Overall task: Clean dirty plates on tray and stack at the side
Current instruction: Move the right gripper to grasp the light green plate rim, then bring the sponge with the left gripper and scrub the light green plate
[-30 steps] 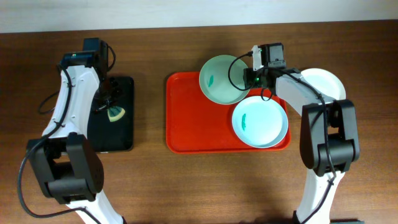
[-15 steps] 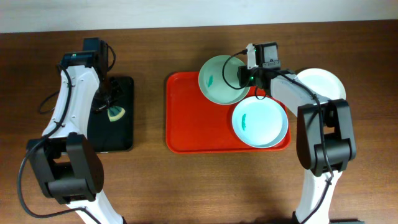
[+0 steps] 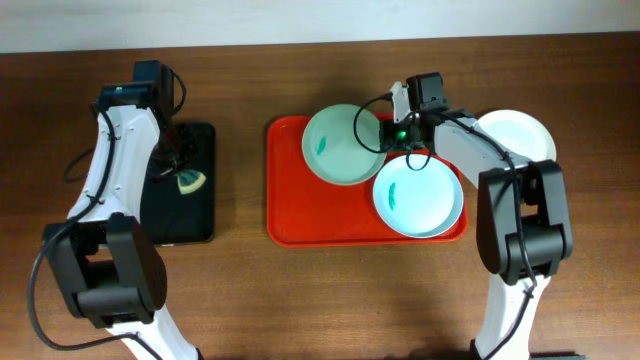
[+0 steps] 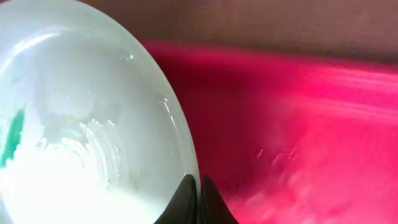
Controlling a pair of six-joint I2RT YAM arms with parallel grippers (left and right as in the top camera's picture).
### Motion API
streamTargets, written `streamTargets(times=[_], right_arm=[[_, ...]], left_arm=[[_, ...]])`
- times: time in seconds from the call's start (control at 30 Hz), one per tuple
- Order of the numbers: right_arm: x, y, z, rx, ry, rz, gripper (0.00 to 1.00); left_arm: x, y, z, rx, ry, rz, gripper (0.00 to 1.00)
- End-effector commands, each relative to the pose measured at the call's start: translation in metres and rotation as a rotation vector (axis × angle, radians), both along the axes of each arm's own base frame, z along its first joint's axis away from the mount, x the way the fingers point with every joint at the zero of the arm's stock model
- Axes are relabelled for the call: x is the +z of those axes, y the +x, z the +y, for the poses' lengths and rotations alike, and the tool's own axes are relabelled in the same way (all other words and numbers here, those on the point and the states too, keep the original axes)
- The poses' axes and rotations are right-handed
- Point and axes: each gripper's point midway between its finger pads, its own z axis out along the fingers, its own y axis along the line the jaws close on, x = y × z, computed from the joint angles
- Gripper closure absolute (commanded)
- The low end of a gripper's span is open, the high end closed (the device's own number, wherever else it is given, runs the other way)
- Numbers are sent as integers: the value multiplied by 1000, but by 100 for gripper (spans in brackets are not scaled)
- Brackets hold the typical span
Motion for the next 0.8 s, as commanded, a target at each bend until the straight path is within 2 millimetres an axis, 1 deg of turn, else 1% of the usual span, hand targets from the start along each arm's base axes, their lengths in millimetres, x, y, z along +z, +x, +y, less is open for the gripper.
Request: streamTargets(times=[0.0, 0.13, 0.2, 0.23, 0.27, 0.3, 0.33, 0.37, 0.47, 0.6, 0.63, 0.77], right_arm=[[27, -23, 25, 34, 51, 41, 96], [21, -47, 41, 61, 35, 124, 96], [21, -50, 49, 76, 34, 125, 95], [21, -50, 50, 80, 30, 122, 89], [20, -50, 49, 75, 17, 120, 83], [18, -49, 47, 70, 6, 121, 81], [15, -49, 45, 67, -3, 123, 74], [11, -50, 44, 64, -10, 129, 72], [0, -50, 44, 63, -17, 145, 72], [-9, -48, 44, 62, -18, 148, 83], [-10, -48, 44, 63, -18, 151, 84], [-17, -51, 43, 63, -23, 171, 83]], left_arm=[[0, 6, -37, -169, -160, -30, 100], [1, 5, -61, -219, -196, -28, 100], [1, 4, -77, -274, -194, -25, 100], [1, 3, -84, -295, -194, -23, 100], [1, 1, -96, -325, -195, -20, 100], [1, 0, -102, -339, -195, -19, 100], [1, -1, -110, -359, -195, -20, 100], [1, -2, -115, -372, -195, -20, 100], [1, -2, -128, -405, -195, -28, 100], [1, -3, -144, -445, -196, -36, 100], [2, -3, -147, -452, -196, -38, 100], [-3, -2, -160, -450, -199, -44, 100]])
